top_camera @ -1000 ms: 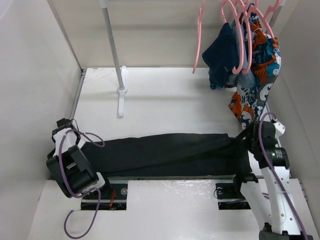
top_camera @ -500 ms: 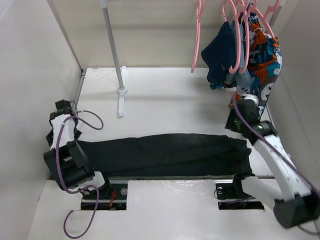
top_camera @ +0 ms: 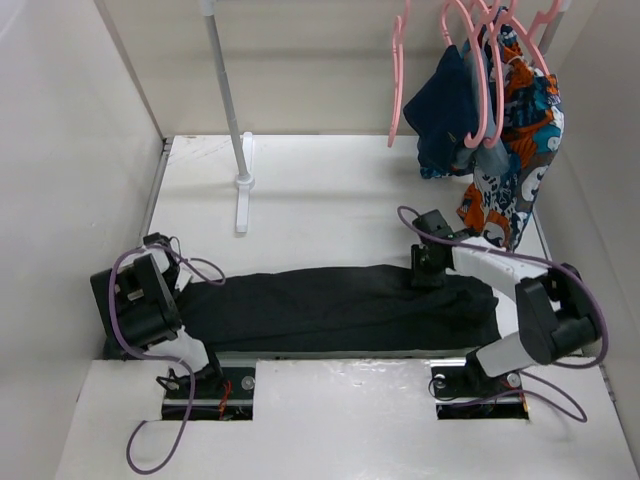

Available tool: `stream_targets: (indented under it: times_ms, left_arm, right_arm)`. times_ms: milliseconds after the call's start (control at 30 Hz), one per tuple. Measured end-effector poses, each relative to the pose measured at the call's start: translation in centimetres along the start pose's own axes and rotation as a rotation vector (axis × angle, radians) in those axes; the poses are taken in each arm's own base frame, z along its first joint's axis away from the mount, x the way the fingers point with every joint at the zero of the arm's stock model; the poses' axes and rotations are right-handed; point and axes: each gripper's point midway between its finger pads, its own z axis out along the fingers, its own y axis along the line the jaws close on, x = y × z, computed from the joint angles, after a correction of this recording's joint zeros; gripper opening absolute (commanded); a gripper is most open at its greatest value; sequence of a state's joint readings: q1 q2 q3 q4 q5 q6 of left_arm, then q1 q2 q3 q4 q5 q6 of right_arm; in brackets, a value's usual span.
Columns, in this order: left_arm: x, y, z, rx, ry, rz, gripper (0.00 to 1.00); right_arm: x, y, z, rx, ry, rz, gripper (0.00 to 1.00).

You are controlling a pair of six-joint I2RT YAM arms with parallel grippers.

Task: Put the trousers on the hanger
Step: Fold the trousers at the center of the board.

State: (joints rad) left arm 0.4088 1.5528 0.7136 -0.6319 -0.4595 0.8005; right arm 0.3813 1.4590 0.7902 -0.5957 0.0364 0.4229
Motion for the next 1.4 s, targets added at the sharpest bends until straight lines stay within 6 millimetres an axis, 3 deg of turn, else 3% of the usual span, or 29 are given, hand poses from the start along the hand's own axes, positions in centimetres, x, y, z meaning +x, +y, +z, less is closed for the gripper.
stream_targets:
  times_ms: [133, 300, 400, 433, 467, 500, 533, 633, 767, 900, 1067, 1200, 1333, 1400]
  left_arm:
    - [-3.0, 1.4, -1.0, -0.044, -0.053, -0.012, 0.53]
    - [-10.8, 4.0, -4.2, -0.129, -0.291, -0.058, 0.53]
    - [-14.0, 4.8, -6.0, -0.135, -0.396, -0.067, 0.54]
    - [-14.5, 4.8, -6.3, -0.129, -0.417, -0.061, 0.54]
    - [-14.7, 4.7, -6.5, -0.12, -0.432, -0.051, 0.56]
    - [-14.6, 4.7, -6.7, -0.11, -0.442, -0.04, 0.58]
    - [-14.2, 4.6, -6.8, -0.096, -0.446, -0.027, 0.59]
    - [-11.8, 5.3, -7.7, -0.092, -0.453, 0.019, 0.63]
    - [-7.7, 5.6, -9.3, -0.091, -0.431, 0.102, 0.67]
    - [-4.5, 3.9, -8.5, -0.009, -0.335, 0.203, 0.71]
    - [-1.9, 1.6, -5.8, 0.055, -0.221, 0.284, 0.77]
    - [-1.5, 3.0, -4.0, 0.028, -0.185, 0.234, 0.77]
    - [-1.9, 4.8, -2.7, 0.01, -0.164, 0.177, 0.68]
    - [-1.9, 5.1, -2.3, 0.009, -0.163, 0.16, 0.51]
  right_arm:
    - [-2.7, 0.7, 0.8, 0.016, 0.046, -0.013, 0.37]
    - [-12.0, 2.2, 2.7, 0.028, -0.074, -0.051, 0.37]
    - [-16.8, 2.2, 2.8, 0.023, -0.174, -0.066, 0.55]
    - [-17.6, 2.0, 2.5, 0.026, -0.196, -0.071, 0.68]
    - [-18.3, 1.7, 1.9, 0.031, -0.217, -0.084, 0.73]
    - [-18.6, 1.4, 1.1, 0.034, -0.232, -0.095, 0.77]
    - [-18.6, 1.2, 0.3, 0.038, -0.24, -0.108, 0.88]
    - [-18.2, 0.7, -3.4, 0.029, -0.302, -0.128, 1.0]
    - [-16.2, -1.4, -8.6, -0.003, -0.377, -0.081, 1.0]
    - [-14.8, -4.9, -10.9, -0.007, -0.415, 0.038, 1.0]
    - [-13.2, -5.6, -9.7, -0.047, -0.356, 0.11, 1.0]
    - [-13.2, -5.1, -7.1, -0.098, -0.283, 0.155, 1.0]
    - [-13.0, -4.7, -4.4, -0.129, -0.209, 0.203, 1.0]
    - [-13.0, -4.4, -3.6, -0.154, -0.197, 0.221, 1.0]
